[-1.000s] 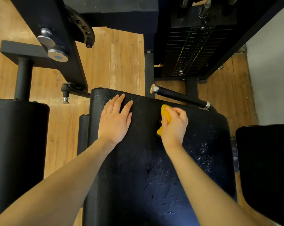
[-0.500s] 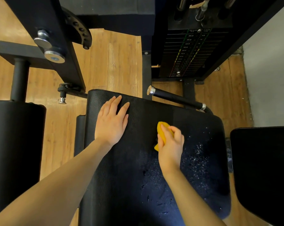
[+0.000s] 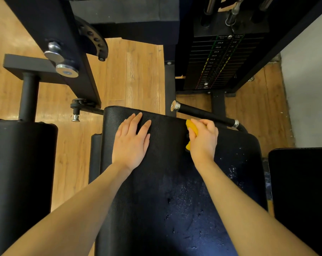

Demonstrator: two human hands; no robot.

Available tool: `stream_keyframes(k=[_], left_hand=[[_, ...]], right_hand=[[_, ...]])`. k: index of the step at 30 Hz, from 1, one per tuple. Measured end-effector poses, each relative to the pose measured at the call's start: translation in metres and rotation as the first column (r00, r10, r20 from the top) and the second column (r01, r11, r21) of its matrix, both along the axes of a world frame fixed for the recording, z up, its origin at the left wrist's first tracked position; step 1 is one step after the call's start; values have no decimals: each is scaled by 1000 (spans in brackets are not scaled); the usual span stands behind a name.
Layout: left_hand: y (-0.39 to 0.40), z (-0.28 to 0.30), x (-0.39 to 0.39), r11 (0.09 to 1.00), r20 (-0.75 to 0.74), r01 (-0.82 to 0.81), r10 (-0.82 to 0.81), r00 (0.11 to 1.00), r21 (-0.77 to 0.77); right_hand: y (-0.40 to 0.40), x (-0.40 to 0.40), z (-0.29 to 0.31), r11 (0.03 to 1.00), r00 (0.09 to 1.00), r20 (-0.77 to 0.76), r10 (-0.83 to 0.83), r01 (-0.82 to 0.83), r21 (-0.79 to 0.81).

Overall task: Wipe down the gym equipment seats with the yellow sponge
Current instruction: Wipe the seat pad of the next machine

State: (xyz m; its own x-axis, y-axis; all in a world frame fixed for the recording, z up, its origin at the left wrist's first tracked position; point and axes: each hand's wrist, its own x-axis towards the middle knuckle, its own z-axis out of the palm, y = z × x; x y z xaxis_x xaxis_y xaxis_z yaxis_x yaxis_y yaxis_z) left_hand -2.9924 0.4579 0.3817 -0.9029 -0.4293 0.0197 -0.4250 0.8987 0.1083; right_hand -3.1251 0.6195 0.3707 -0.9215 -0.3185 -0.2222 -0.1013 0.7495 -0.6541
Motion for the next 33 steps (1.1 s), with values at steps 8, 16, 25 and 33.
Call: stream_keyframes(k=[8, 16, 25, 33], left_hand=[[1, 1, 0, 1000, 9, -7, 7, 1000, 10], [1, 0, 0, 1000, 4, -5, 5, 1000, 13], [0, -2, 0, 1000, 2, 3, -3, 1000, 3], [0, -2, 1, 1000, -1, -2, 2, 1000, 12]], right_hand=[[53, 81, -12, 999, 996, -90, 21, -19, 28], [56, 56, -5, 998, 998, -26, -48, 47, -47], [6, -3, -1, 997, 999, -3, -33, 33, 73], [55, 59, -3, 986, 998, -38, 51, -44, 159]])
